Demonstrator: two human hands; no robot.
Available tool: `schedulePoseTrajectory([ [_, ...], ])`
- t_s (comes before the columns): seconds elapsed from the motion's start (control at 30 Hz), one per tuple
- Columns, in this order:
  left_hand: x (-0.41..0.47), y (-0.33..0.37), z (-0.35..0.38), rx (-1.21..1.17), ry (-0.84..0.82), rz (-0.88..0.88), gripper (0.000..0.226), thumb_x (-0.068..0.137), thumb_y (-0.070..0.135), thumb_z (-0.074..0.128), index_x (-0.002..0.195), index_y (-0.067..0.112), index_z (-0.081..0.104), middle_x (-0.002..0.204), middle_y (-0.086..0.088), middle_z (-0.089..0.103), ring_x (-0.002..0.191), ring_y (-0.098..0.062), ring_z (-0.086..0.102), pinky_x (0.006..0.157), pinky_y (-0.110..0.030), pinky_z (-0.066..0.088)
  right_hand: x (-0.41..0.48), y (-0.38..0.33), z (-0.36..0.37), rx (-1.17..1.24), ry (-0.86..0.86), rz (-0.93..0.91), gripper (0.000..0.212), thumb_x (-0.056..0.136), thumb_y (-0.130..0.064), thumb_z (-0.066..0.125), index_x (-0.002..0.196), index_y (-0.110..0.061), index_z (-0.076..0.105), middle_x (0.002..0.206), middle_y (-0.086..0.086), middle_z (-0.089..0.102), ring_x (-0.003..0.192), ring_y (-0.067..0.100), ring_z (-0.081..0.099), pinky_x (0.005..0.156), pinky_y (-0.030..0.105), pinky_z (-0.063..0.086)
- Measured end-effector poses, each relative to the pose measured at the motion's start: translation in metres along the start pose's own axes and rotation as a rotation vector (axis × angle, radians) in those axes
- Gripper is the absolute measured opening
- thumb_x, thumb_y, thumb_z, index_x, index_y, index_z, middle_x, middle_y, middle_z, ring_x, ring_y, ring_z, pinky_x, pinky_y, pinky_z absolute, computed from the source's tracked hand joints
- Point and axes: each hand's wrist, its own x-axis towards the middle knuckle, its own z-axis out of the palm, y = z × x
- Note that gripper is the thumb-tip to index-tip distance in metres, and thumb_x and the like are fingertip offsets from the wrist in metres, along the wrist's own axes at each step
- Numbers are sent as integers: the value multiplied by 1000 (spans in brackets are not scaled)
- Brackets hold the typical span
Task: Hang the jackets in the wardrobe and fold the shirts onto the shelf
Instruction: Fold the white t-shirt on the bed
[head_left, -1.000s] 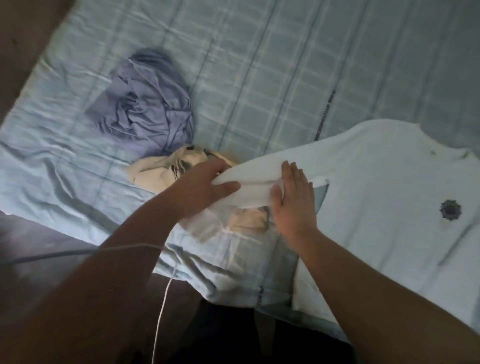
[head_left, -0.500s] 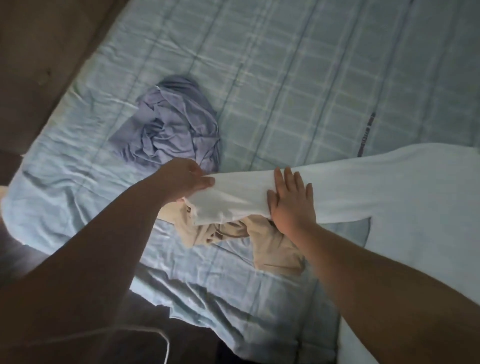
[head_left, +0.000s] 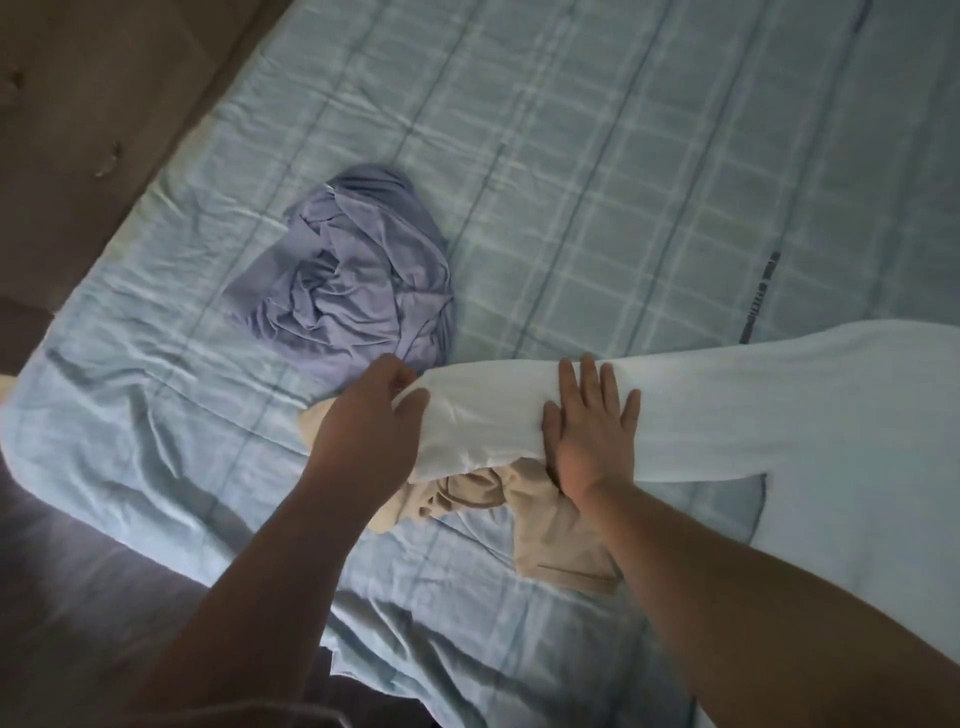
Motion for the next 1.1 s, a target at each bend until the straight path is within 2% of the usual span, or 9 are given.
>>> schedulePoseTrajectory([
  [0.07,-4,13,0,28,58,62,6,95,25,54,91,29,51,76,13,56,69,1,51,66,-30,36,1,1,-3,80,44,-2,60,99,-46,16,156,-28,13,165,0,12,152,23,8,121,54,2],
  [0.17,-12,30,1,-30,173,105,5,96,24,53,95,29,52,76,15,56,70,8,49,64,-27,30,-9,11,-12,210,133,-18,60,98,-41,20,155,-24,20,164,6,17,150,26,16,120,55,11],
  [0.3,-21,44,10,-174,261,-3,8,98,18,47,97,25,51,78,14,54,71,3,49,60,-29,29,-34,26,-30,281,165,-43,62,97,-39,17,156,-19,22,163,9,18,150,29,17,120,54,15],
  [0.6,-21,11,7,116,157,45,2,98,18,51,100,18,50,80,0,57,77,-24,51,70,-32,33,-23,35,-21,-29,4,-160,64,98,-47,22,156,-23,17,164,6,16,151,34,10,118,61,10],
  [0.83,-19,22,22,70,254,34,11,97,25,55,104,17,56,86,4,58,78,-15,49,64,-22,27,-15,26,-1,-70,-42,-124,66,96,-48,28,157,-22,18,165,4,13,151,33,5,117,63,2],
  [0.9,-23,32,25,-11,267,19,7,96,24,55,101,19,56,81,10,56,71,-9,48,59,-18,28,-18,29,-15,123,-28,-134,64,97,-37,40,155,-20,20,164,5,16,151,30,11,120,53,8],
  [0.97,-27,47,31,-99,266,-10,8,95,27,57,100,20,57,79,15,56,70,-4,50,58,-13,32,-31,33,-44,551,22,-74,50,94,-16,50,143,-17,44,149,4,45,141,23,38,119,39,25],
  [1.03,-33,68,46,-248,211,-26,10,95,28,58,99,20,60,80,13,59,69,-1,55,57,-9,37,-47,39,-80,1053,28,76,33,89,-4,51,116,-17,64,115,1,70,111,16,64,102,34,47],
  [1.1,-42,94,72,-459,82,-35,11,95,28,60,96,18,63,80,6,66,68,-2,61,61,-15,48,-62,50,-114,1434,-76,201,20,95,-6,50,107,-9,65,101,9,73,97,22,70,88,37,56],
])
